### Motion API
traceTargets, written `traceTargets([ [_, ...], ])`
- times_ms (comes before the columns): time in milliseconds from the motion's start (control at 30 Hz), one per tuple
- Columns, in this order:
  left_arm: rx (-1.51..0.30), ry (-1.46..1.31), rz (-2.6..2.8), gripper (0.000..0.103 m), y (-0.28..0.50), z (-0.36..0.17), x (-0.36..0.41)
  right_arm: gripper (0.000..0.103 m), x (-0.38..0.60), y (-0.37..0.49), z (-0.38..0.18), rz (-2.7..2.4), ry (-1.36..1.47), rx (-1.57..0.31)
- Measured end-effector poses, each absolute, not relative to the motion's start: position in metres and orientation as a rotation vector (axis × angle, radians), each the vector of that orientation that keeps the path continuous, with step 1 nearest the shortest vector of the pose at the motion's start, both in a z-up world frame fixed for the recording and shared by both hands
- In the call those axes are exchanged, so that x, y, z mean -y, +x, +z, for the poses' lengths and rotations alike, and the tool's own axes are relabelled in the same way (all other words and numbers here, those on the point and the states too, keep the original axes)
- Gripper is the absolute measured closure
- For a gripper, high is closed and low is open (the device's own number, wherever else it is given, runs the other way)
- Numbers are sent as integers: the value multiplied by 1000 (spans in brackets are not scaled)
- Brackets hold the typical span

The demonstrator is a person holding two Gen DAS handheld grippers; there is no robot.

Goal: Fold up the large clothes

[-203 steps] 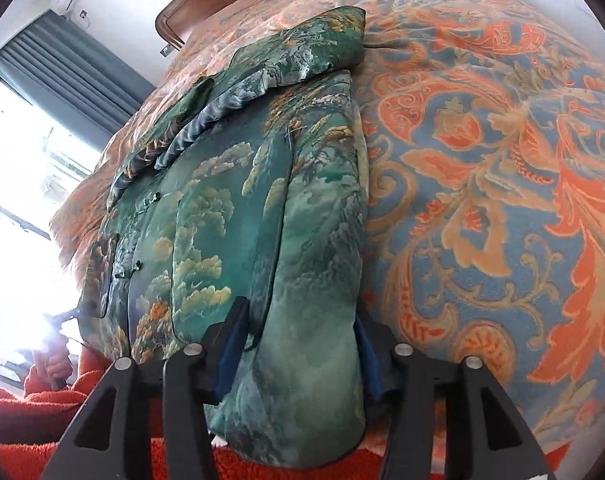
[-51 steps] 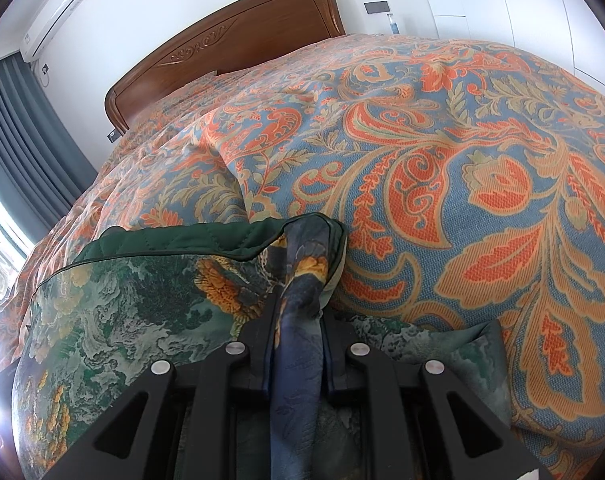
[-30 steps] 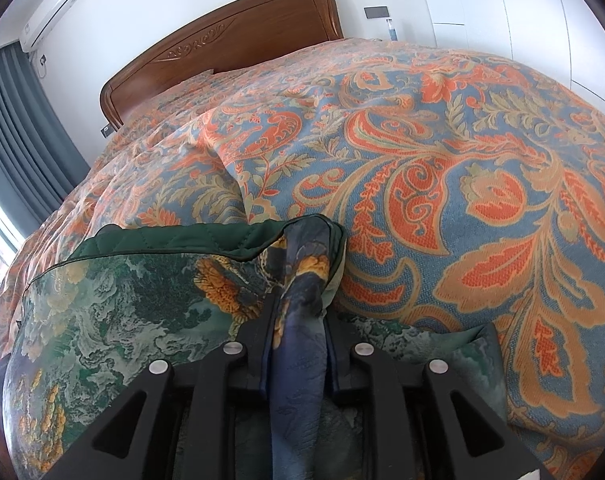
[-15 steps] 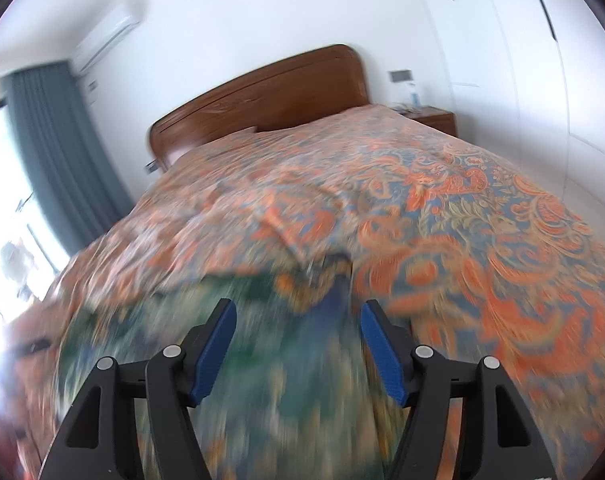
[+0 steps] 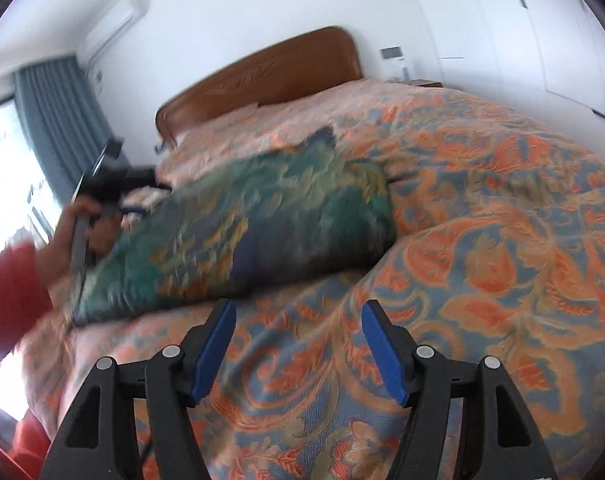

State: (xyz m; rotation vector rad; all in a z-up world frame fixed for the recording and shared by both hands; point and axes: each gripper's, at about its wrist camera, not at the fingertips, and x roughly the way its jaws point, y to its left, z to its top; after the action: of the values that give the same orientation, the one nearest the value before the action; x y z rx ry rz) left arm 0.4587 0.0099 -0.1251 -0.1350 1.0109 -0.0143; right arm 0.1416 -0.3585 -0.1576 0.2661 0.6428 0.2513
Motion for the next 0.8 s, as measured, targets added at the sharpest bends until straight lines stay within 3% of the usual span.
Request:
traceTargets([
  [433, -890, 51, -130, 8, 305, -130, 21, 36, 365, 154, -181, 294, 305, -691],
  [800, -841, 214, -236, 7, 228, -127, 55, 36, 354, 154, -189, 254, 252, -694],
])
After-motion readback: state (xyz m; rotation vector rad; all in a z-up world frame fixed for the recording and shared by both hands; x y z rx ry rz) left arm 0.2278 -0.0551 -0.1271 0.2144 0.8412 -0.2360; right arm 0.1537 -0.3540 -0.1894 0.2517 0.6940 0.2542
